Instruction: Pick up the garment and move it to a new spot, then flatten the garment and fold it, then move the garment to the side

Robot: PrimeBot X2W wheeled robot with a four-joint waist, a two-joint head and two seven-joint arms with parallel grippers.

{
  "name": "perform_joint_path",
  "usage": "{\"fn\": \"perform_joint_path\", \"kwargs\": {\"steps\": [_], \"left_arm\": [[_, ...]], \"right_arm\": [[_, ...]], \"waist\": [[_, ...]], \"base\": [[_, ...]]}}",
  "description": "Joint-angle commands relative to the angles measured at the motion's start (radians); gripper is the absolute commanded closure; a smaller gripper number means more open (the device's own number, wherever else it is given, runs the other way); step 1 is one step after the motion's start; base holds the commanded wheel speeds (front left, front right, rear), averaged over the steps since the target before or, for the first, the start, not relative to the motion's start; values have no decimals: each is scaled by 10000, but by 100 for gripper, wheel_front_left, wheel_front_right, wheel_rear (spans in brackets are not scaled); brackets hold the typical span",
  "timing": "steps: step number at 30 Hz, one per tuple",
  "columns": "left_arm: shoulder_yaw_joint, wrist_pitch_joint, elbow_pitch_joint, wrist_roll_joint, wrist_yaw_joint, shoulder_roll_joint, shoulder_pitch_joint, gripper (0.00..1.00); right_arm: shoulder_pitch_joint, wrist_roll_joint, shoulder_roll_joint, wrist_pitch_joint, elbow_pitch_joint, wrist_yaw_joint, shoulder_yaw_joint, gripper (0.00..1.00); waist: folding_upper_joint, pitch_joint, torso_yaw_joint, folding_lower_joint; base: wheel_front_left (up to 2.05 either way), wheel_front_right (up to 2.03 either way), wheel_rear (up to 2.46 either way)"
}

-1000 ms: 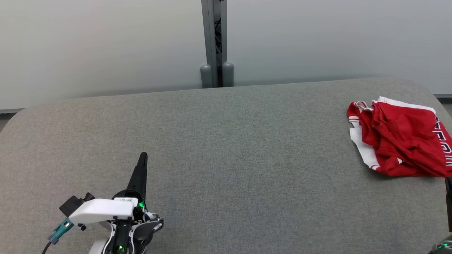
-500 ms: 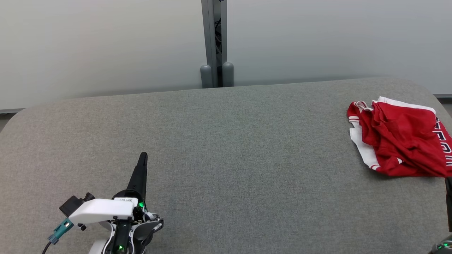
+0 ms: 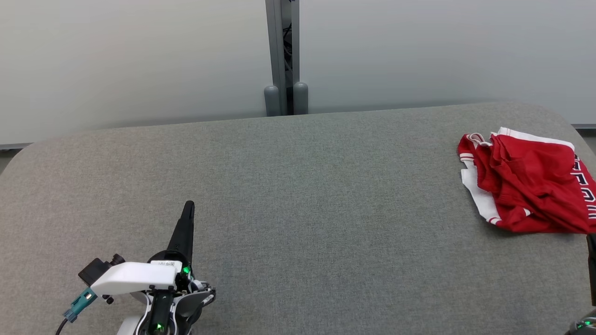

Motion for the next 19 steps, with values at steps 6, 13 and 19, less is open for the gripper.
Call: {"fn": "perform_joint_path", "kwargs": {"steps": [6, 13, 19], "left_arm": [[7, 49, -14, -23, -34, 48, -155, 100], [7, 49, -15, -23, -34, 48, -155, 100], [7, 49, -15, -23, -34, 48, -155, 100]], "right_arm": [[112, 20, -96, 44, -72, 8, -48, 100], [113, 20, -96, 44, -72, 8, -48, 100], [113, 20, -96, 44, -72, 8, -47, 100]], "waist": [[0, 0, 0, 0], [0, 0, 0, 0], [0, 0, 0, 0]], "base": [[0, 0, 0], [0, 0, 0], [0, 0, 0]]}}
